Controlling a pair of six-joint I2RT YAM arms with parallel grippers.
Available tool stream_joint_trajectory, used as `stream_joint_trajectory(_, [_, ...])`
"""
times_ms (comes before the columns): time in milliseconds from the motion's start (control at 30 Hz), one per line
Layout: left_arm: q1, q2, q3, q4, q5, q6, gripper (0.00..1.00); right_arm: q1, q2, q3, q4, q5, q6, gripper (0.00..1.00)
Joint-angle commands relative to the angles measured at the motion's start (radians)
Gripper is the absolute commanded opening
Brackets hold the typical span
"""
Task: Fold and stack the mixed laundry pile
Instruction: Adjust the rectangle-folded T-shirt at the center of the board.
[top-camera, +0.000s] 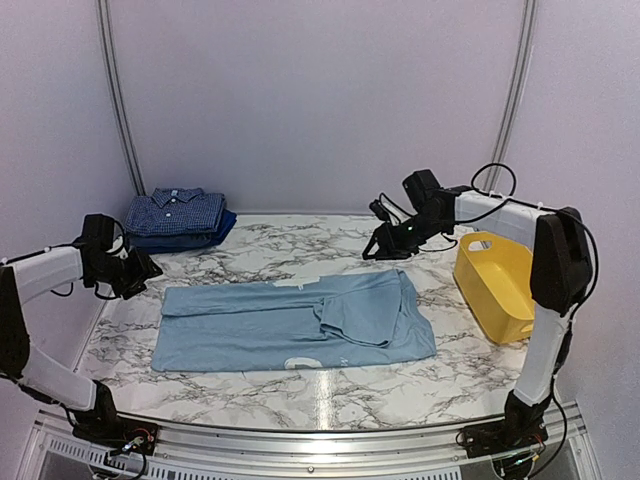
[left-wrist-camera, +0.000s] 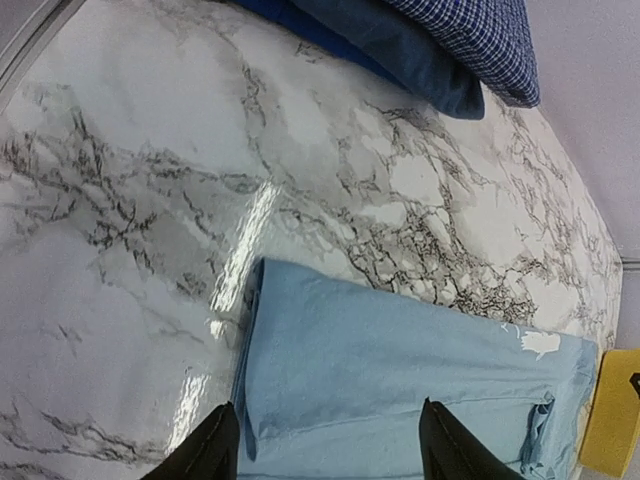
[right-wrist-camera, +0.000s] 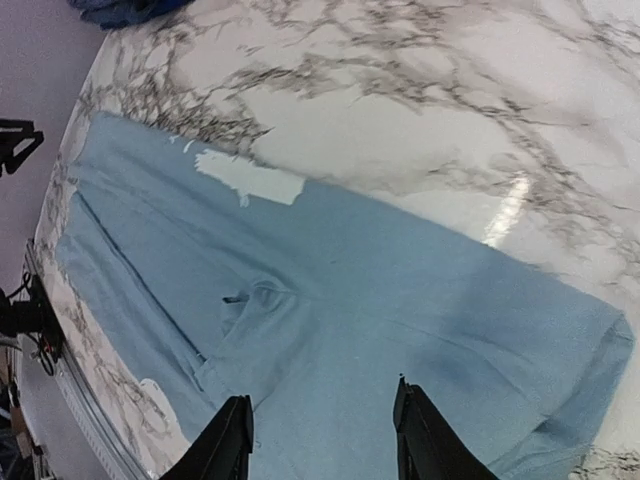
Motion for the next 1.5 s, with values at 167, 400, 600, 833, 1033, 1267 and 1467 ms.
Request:
stream_joint_trajectory(167, [-0.013, -0.081, -0.142, -0.072, -0.021, -0.136, 0.66, 0.249, 0.112, 0.117, -0.166, 0.157, -0.026, 0.45])
stream_joint_trajectory(400, [-0.019, -0.096, -0.156, -0.082, -0.039, -0.141, 0.68, 0.378, 0.17, 0.169, -0.222, 0.241, -0.034, 0.49])
stream_joint_trajectory(600, [-0.024, -0.089, -0.158, -0.09, -0.051, -0.126, 0.68, 0.428, 0.201, 0.202, -0.251, 0.279, -0.029, 0.48])
stream_joint_trajectory(833, [-0.03, -0.071, -0.146, -0.089, -0.06, -0.12, 0.68, 0.475, 0.258, 0.262, -0.323, 0.391, -0.036, 0.47])
stream_joint_trajectory(1033, [-0.05, -0.024, -0.13, -0.091, -0.078, -0.107, 0.71, 0.495, 0.291, 0.301, -0.352, 0.452, -0.04, 0.33])
stream_joint_trajectory(1267, [-0.054, 0.019, -0.104, -0.088, -0.094, -0.108, 0.71, 0.499, 0.263, 0.308, -0.374, 0.433, -0.047, 0.0])
stream_joint_trajectory(1467, [-0.054, 0.048, -0.086, -0.082, -0.102, -0.106, 0.71, 0.499, 0.213, 0.313, -0.404, 0.398, -0.063, 0.0])
